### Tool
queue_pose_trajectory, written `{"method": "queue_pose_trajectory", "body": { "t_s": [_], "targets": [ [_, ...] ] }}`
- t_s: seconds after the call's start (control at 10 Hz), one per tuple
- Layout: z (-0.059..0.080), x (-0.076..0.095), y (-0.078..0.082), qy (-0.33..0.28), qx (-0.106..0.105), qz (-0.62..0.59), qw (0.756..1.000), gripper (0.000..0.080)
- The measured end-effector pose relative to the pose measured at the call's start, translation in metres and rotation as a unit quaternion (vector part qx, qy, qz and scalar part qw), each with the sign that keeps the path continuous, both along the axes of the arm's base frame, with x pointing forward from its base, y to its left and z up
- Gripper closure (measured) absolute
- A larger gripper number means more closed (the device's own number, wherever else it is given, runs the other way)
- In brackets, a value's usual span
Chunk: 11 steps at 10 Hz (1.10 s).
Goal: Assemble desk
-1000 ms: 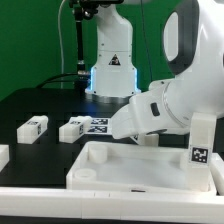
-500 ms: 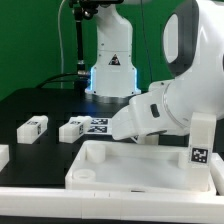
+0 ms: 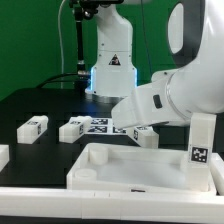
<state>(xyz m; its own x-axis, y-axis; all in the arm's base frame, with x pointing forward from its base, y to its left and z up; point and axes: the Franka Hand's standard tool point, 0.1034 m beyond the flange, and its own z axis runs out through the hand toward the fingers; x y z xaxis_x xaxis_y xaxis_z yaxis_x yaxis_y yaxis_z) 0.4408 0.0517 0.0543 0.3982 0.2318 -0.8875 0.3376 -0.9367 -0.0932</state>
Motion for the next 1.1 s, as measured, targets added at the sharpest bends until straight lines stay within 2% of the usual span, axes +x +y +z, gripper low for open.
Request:
{"method": "queue_pose_trajectory", "body": {
  "t_s": [0.8,1.1],
  "targets": [
    [0.000,-0.002,0.003,-0.004,0.004,0.002,1.000,0.0151],
    [-0.015,0.002,0.001,-0.018,0.010,0.004,1.000,0.0151]
  ]
}}
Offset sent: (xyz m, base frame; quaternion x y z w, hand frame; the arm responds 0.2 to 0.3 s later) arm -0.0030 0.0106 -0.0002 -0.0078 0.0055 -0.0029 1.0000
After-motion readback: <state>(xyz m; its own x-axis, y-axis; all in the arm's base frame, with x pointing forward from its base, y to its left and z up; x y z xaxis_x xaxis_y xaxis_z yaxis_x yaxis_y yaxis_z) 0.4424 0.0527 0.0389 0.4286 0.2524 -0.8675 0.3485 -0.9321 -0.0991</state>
